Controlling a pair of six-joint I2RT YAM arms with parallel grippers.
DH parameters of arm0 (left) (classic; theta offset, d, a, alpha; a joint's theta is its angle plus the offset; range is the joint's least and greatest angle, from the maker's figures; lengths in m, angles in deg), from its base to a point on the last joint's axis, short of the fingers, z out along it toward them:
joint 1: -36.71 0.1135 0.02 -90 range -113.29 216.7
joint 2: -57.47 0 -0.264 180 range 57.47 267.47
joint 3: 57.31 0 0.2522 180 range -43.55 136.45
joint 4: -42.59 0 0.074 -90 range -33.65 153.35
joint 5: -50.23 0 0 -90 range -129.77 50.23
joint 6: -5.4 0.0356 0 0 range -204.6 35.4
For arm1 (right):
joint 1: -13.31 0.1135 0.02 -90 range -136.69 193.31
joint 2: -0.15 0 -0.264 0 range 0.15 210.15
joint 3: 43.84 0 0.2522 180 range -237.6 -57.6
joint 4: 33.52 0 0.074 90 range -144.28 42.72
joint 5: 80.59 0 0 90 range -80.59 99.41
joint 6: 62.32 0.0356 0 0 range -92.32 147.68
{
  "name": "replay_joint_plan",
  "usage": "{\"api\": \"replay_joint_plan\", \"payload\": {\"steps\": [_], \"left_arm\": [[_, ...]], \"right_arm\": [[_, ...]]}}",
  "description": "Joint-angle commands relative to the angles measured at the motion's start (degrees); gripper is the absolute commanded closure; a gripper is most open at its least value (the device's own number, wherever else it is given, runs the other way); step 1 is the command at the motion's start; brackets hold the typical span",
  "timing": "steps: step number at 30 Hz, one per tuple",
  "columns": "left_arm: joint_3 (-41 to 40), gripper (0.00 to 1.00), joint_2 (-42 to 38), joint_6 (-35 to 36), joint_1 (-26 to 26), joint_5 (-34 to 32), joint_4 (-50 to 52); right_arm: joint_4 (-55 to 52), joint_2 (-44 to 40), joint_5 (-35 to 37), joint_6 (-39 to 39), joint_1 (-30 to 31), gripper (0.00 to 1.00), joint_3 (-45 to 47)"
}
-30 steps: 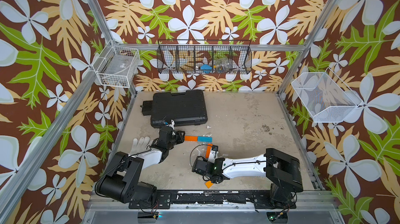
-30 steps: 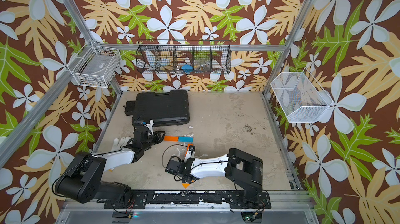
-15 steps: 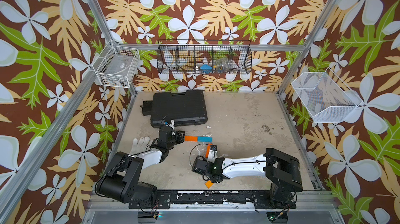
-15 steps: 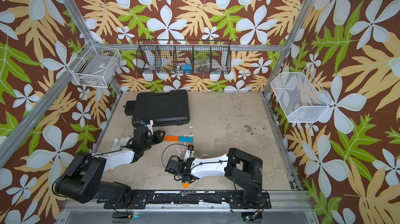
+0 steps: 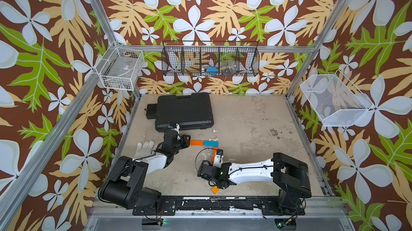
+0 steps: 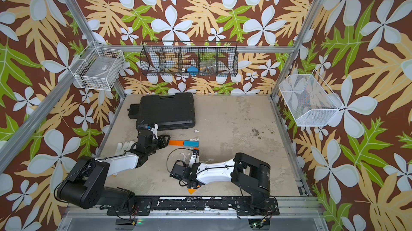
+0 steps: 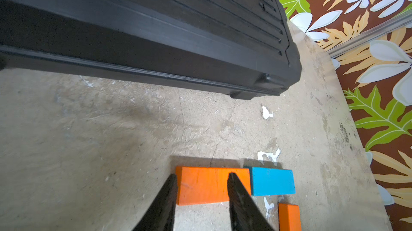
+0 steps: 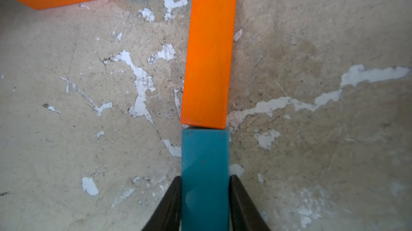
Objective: Assemble the number 7 with building blocks
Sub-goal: Assemble the building block at the center of the board.
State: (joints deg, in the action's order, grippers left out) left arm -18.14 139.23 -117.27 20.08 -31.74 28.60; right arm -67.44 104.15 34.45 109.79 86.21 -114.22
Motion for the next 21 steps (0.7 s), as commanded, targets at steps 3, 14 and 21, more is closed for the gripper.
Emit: {"api": "replay_joint_plan", "payload": {"steps": [3, 14, 21], "left_arm": [[0.26, 0.59, 0.24, -0.02, 0.10, 0.79, -1.57], [0.26, 0.59, 0.43, -0.21, 0.17, 1.29, -1.87], [0.26, 0.59, 0.55, -0.39, 0.19, 1.65, -1.96]], "right_arm": [[2.39, 0.84, -7.55, 1.53, -0.02, 0.49, 4.07], [-6.46, -2.12, 6.16, 2.36, 5.87, 0.43, -2.48], [-16.48, -3.93, 13.12, 5.09, 9.07, 0.43, -8.35]]}}
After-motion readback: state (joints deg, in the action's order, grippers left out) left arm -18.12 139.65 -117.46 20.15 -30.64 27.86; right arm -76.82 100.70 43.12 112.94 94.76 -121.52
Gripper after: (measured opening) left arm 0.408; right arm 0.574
